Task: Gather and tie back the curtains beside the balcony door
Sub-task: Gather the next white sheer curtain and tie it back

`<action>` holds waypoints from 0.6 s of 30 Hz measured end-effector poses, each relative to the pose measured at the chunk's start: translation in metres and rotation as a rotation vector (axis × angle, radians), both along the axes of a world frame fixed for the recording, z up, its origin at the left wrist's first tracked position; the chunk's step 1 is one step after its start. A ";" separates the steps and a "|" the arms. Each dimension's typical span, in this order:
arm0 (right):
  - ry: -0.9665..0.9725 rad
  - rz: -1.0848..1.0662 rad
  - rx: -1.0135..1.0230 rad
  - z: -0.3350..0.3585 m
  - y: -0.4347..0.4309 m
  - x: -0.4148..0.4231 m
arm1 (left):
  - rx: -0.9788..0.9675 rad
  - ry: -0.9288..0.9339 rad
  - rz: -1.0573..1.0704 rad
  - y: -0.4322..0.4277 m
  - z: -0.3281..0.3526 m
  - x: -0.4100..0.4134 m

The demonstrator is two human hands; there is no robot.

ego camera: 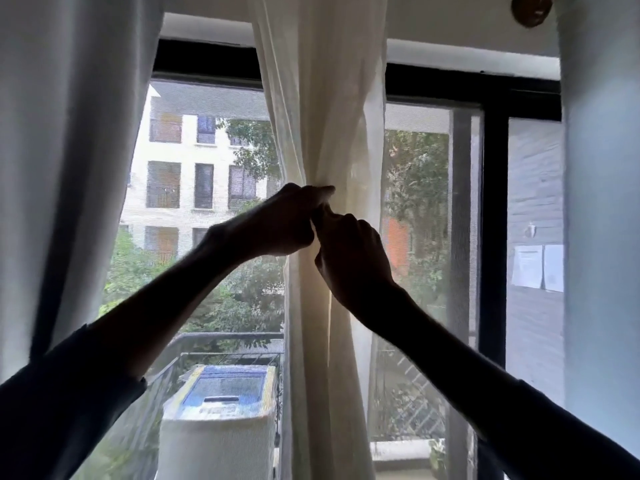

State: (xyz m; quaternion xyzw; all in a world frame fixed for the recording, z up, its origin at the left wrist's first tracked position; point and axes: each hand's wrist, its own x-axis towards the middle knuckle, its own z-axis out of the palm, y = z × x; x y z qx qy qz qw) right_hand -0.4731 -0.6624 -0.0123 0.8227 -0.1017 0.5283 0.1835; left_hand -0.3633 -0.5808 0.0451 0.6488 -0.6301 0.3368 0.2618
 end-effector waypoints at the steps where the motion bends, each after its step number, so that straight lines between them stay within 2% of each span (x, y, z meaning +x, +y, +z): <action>1: -0.044 0.065 -0.063 -0.005 -0.006 0.000 | 0.017 0.028 0.024 0.004 -0.001 -0.007; 3: -0.021 0.194 -0.020 -0.014 -0.005 -0.006 | 0.031 0.097 0.043 0.007 -0.003 -0.013; 6: -0.013 0.389 0.321 -0.015 -0.016 -0.017 | -0.022 0.211 -0.013 0.014 -0.005 -0.013; 8: -0.197 0.444 0.338 -0.015 -0.037 -0.020 | -0.070 0.208 -0.041 0.019 -0.006 -0.015; 9: -0.306 0.424 0.284 -0.015 -0.053 -0.018 | -0.095 0.200 -0.041 0.018 -0.005 -0.016; 11: -0.450 0.329 0.315 -0.012 -0.079 -0.017 | -0.142 0.212 -0.050 0.016 -0.005 -0.016; 14: -0.323 0.292 0.727 0.000 -0.102 -0.015 | -0.256 0.201 -0.074 0.008 -0.011 -0.014; 16: -0.193 0.406 0.981 0.005 -0.105 -0.014 | -0.321 0.177 -0.021 0.004 -0.017 -0.010; 18: -0.165 0.548 1.081 0.002 -0.108 -0.014 | -0.367 0.166 0.009 0.003 -0.022 -0.009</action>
